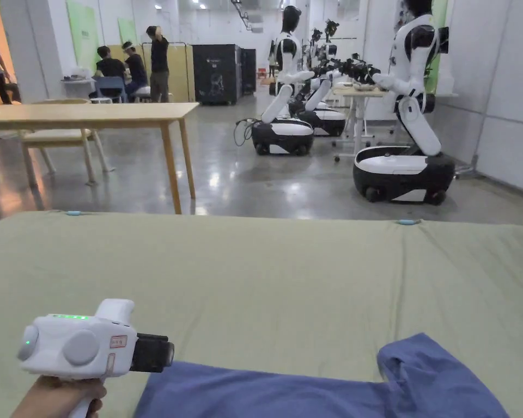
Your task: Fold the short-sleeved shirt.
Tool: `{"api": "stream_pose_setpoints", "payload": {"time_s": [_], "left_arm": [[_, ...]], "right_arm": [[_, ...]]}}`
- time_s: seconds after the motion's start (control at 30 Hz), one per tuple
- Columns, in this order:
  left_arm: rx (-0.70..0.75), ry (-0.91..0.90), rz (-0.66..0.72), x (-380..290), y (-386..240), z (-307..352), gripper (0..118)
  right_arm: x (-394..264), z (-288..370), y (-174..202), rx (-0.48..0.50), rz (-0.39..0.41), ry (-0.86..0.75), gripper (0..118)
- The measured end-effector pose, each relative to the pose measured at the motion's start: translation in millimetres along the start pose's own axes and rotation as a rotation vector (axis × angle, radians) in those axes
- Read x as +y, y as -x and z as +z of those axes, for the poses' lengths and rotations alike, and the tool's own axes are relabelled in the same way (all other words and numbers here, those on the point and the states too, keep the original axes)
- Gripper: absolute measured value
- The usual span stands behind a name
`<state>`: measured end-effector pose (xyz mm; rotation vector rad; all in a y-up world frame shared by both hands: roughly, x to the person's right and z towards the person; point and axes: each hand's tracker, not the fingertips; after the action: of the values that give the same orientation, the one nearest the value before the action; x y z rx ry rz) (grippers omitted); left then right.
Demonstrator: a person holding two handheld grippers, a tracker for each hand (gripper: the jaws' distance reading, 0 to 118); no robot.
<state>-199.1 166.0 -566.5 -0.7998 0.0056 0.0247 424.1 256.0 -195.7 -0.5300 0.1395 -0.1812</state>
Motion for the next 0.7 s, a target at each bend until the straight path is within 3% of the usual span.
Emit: {"api": "stream_pose_setpoints", "payload": {"time_s": [0.13,0.2,0.27,0.33,0.37,0.4,0.43,0.47,0.5,0.53,0.6,0.7], "left_arm": [[-0.061,0.120,0.052,-1,0,-57,99],[-0.014,0.187,0.003,-8,-7,-71,90],[-0.007,0.221,-0.072,-21,-17,-80,89],[0.022,0.137,-0.092,-29,-23,-71,84],[0.016,0.147,-0.071,-28,-22,-68,73],[0.002,0.144,-0.046,-30,-23,-62,51],[-0.005,0.100,-0.061,-32,-25,-54,13],[-0.016,0.046,-0.088,-33,-26,-47,0],[-0.067,0.021,-0.074,-36,-29,-40,0],[-0.020,0.017,-0.094,-35,-31,-34,0],[-0.114,0.044,-0.079,-32,-33,-24,0],[-0.084,-0.017,-0.104,-31,-41,-5,0]], "right_arm": [[-1,2,0,-0.045,0.004,0.022,0],[-2,2,1,-0.062,0.009,0.039,0],[-3,-1,1,-0.070,0.014,0.057,0],[-3,-7,1,-0.076,0.017,0.072,0],[-3,-10,1,-0.076,0.019,0.076,0],[-2,-14,2,-0.072,0.025,0.081,0],[0,-19,3,-0.062,0.035,0.090,0],[4,-25,5,-0.048,0.062,0.107,0],[13,-31,10,-0.045,0.104,0.122,0],[23,-38,14,-0.044,0.154,0.124,0],[48,-58,16,-0.014,0.232,0.114,0],[87,-114,15,0.025,0.297,0.102,0]]}}
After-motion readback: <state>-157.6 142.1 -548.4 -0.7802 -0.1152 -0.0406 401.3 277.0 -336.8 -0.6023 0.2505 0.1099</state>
